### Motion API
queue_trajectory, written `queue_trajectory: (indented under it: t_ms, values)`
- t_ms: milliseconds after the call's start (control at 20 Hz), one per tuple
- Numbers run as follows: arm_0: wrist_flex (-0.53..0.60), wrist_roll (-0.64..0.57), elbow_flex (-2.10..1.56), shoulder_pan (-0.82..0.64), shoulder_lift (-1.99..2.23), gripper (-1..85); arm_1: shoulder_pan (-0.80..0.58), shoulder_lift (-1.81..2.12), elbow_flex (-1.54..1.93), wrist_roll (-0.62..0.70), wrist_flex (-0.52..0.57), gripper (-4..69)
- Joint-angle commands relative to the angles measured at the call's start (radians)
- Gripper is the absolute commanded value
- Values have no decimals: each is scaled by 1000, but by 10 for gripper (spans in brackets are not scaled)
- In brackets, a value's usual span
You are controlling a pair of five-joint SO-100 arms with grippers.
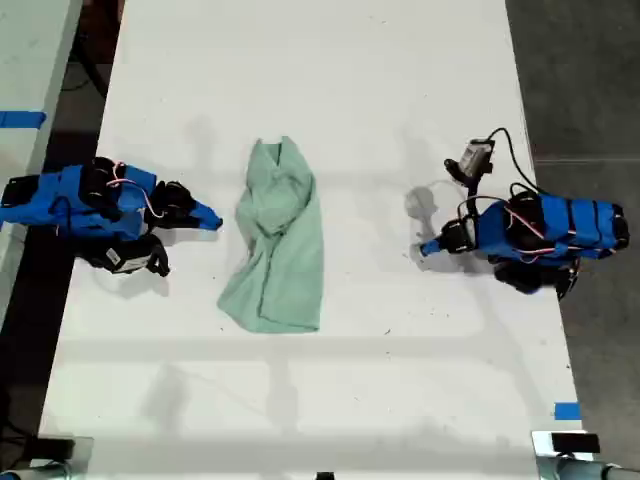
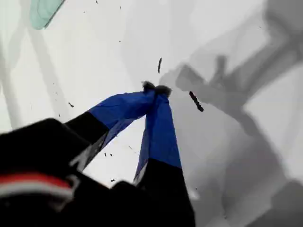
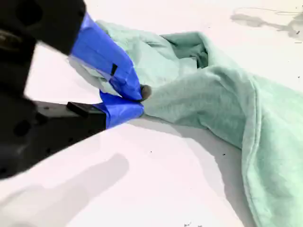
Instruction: Fold t shirt
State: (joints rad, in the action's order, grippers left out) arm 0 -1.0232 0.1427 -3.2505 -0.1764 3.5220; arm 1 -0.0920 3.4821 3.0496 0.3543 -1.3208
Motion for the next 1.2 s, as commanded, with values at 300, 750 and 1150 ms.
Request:
queue_trajectory:
  t_ms: [300,750,1150]
  values:
    - [-55,46,483,176,-606,-3,-83,17,37,-29,-57,-19]
    - [-319,21,1451,379,-1703,209,-78,17,38,-25,-57,-19]
    - [-256,34,1410,403,-1882,222,-77,17,38,-25,-57,-19]
